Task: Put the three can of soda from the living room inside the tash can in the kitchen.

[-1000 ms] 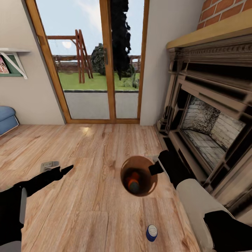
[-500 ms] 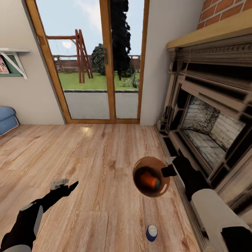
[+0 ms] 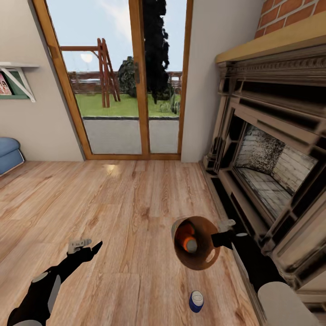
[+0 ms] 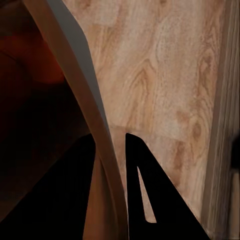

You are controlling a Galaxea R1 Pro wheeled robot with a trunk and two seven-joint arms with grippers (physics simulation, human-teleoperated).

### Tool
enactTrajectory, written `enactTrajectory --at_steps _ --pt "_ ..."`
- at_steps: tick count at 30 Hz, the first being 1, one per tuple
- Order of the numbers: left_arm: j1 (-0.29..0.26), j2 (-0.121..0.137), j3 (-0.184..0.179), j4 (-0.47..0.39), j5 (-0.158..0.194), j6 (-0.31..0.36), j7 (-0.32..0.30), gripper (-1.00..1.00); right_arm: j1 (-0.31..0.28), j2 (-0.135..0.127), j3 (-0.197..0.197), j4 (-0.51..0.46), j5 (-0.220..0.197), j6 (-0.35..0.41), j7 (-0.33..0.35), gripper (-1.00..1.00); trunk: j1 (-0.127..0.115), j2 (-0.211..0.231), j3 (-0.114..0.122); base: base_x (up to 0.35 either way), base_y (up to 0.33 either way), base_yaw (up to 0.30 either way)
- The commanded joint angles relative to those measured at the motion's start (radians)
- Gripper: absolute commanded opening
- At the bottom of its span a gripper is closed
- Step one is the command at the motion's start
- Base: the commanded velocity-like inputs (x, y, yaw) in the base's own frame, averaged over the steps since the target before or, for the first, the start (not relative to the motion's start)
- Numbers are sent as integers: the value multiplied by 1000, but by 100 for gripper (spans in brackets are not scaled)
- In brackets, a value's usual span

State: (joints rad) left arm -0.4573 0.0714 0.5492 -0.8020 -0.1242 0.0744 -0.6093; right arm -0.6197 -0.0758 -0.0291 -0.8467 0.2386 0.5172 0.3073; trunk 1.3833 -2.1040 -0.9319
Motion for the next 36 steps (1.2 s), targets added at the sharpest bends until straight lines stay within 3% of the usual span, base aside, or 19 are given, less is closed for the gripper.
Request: enactTrajectory --at_steps 1,4,7,14,16,25,29,36 --pt "0 0 0 5 0 -4 2 100 26 -1 -7 -16 -12 -13 6 -100 0 0 0 0 0 0" --pt "0 -1 0 12 0 -16 7 100 117 -2 -42 -16 -11 -159 7 -100 0 0 0 0 0 0" --pt "0 -1 0 19 -1 -24 7 100 136 -1 -50 -16 -10 -205 7 -100 0 0 0 0 0 0" --pt "0 -2 0 29 0 -29 8 100 164 -1 -62 -16 -10 -242 4 -100 0 0 0 0 0 0" --pt "0 -2 -2 30 0 -30 7 100 178 -1 -86 -16 -10 -248 5 -100 0 0 0 0 0 0" --pt "1 -4 -12 44 -3 -61 8 100 200 2 -123 -39 -12 -300 4 -100 0 0 0 -26 0 0" --pt "0 -4 -47 68 0 -71 9 100 206 5 -133 -42 -12 -311 4 -100 0 0 0 -254 0 0" --pt "0 -4 -67 74 0 -74 23 100 207 6 -140 -43 -12 -310 4 -100 0 0 0 -307 0 0"
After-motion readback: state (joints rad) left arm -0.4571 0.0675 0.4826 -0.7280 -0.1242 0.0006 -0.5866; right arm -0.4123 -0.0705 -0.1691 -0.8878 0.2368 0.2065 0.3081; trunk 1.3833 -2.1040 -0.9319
